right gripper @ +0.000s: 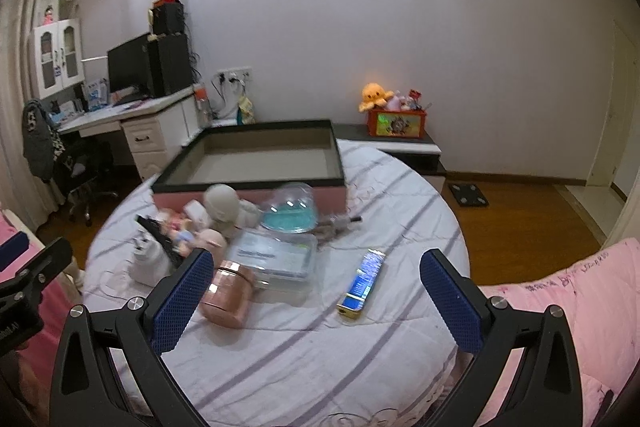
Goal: Organize rigid objects
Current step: 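Grasp the white plug adapter with the left gripper while the right grasps the blue box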
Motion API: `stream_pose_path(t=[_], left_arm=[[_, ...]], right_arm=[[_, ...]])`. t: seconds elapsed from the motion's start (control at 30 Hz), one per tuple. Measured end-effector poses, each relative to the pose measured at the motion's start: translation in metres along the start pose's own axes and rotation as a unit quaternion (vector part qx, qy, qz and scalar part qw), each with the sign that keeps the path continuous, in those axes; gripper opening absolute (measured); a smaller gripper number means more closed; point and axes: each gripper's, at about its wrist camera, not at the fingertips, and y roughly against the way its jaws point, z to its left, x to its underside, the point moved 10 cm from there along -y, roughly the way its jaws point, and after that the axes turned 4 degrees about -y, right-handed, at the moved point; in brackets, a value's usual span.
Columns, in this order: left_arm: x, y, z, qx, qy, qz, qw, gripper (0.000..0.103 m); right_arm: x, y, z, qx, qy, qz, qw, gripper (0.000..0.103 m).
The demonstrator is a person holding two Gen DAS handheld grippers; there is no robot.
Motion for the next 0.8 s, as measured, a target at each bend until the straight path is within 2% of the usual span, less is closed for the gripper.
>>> stream_pose_path(t=[0.3,0.47,0.73,0.8], left_arm=[[0.031,-0.049,0.001,-0.009,-0.006,0.047,0.9988,0.103],[0.045,-0.077,0.002,-0.008,-0.009,0.071,0.9974,0.103],[0.052,-0.118,0.001,-0.013,-0.024,0.094,0.9952,0.103],[0.051,-0.125,-0.001,-0.003,-0.02,0.099,0.9949,0.103]], right_arm=[[0.028,-0.045,-0.042,0.033,-0.02,0.049,0.998,0.103],[0.052,-0.072,-0.047,0.034,-0.015,0.083,0.996,0.103],[0.068,-0.101,-0.051,0.041,-0.011,0.103,0.994,0.103],[0.069,-0.106,-0.052,0.041,-0.014,0.105,0.994,0.103]])
